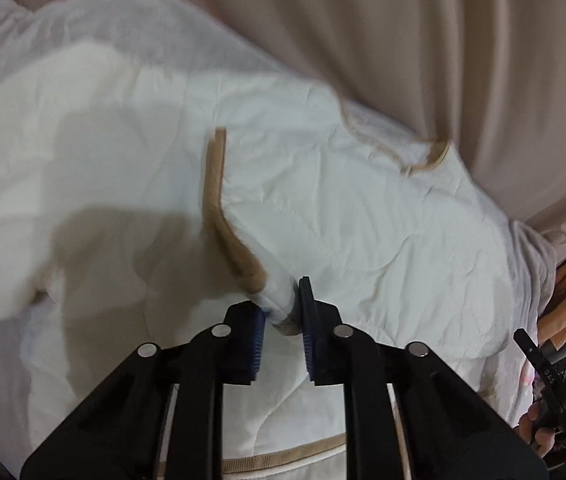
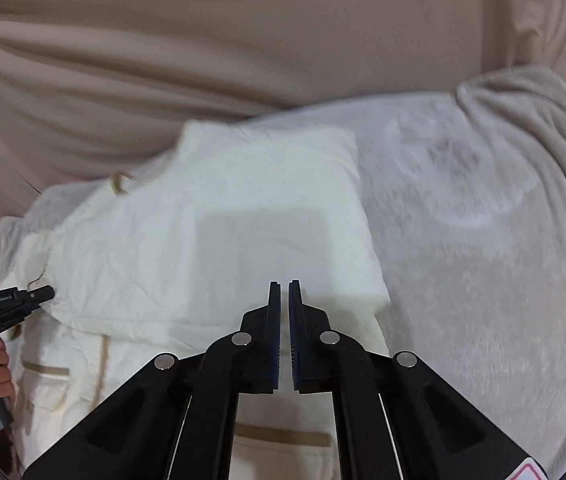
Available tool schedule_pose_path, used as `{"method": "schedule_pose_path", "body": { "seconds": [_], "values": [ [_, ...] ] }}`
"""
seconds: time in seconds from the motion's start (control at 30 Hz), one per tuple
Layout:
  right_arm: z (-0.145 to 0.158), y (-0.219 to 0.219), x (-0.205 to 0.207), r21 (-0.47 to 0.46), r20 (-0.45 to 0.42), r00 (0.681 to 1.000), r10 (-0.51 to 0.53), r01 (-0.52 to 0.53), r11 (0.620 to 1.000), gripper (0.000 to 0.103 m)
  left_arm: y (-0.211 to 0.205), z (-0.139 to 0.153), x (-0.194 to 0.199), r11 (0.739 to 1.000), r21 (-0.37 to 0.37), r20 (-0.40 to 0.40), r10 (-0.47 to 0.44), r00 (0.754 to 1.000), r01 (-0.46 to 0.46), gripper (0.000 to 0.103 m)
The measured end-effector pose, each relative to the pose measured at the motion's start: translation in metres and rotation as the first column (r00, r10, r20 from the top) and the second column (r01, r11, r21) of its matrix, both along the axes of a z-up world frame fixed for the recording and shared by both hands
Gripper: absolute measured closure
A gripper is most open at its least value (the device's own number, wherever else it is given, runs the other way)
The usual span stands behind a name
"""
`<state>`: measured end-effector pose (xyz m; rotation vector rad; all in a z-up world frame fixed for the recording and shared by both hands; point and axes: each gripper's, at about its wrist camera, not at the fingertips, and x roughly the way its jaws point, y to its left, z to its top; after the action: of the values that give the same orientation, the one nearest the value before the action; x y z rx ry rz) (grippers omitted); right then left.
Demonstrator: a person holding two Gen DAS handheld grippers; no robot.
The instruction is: Fold large clothes
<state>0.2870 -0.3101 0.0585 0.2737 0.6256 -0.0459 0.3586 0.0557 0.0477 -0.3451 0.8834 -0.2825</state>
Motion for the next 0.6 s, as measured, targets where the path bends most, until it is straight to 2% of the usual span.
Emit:
{"method": "schedule_pose_path", "body": {
  "seconds": [0.07,0.1,0.17,0.2,0.23,0.27,0.37,0.43,0.5,0.53,0.6],
  "values": [
    [0.009,0.002,-0.002,0.004,0.05,0.998,0.031,-0.031,0.999,0.099,0.002,0.009,-0.002,0.999,0.039,0.054,0.026,0.998,-0.028,0.088],
    [0.006,0.0,0.001,0.003,0.047,0.998,0.037,-0.037,0.999,0.099,-0.001,0.009,-0.002,0.996,0.085,0.062,0.03,0.998,-0.035,0.088],
    [-0.015,0.0,0.022,-0.028,-0.045,0.999,0.015,-0.016,0.999,0.099,-0.006,-0.003,0.003,0.986,0.162,0.045,0.018,0.999,-0.025,0.087],
    [-0.038,-0.001,0.041,-0.055,-0.156,0.988,-0.007,-0.001,0.999,0.103,-0.009,-0.015,0.006,0.981,0.193,0.02,0.017,1.0,-0.021,0.087],
    [-0.051,-0.003,0.049,-0.043,-0.201,0.98,-0.011,0.002,0.999,0.103,-0.008,-0.023,0.008,0.981,0.193,0.001,0.016,1.0,-0.016,0.086],
    [-0.052,-0.002,0.048,-0.024,-0.198,0.98,-0.018,0.014,1.0,0.103,-0.006,-0.031,0.008,0.982,0.189,-0.009,0.019,1.0,-0.017,0.086],
    [-0.027,0.007,0.03,-0.026,-0.1,0.995,-0.009,0.006,1.0,0.101,-0.001,-0.035,0.006,0.983,0.184,0.008,0.027,1.0,-0.028,0.086],
    [-0.019,0.013,0.024,-0.068,-0.051,0.998,-0.023,0.02,0.997,0.101,-0.004,-0.036,0.006,0.978,0.205,0.019,0.028,0.999,-0.031,0.085],
    [-0.04,0.016,0.042,-0.154,-0.164,0.985,-0.06,0.034,0.988,0.103,-0.008,-0.037,0.003,0.971,0.236,0.039,0.028,0.999,-0.036,0.084],
    [-0.054,0.016,0.049,-0.158,-0.206,0.977,-0.055,0.022,0.987,0.103,-0.01,-0.037,0.002,0.969,0.245,0.047,0.026,0.999,-0.037,0.08],
    [-0.05,0.017,0.041,-0.159,-0.184,0.98,-0.081,0.052,0.986,0.103,-0.005,-0.033,-0.004,0.968,0.245,0.059,0.04,0.997,-0.054,0.076]
  ]
}}
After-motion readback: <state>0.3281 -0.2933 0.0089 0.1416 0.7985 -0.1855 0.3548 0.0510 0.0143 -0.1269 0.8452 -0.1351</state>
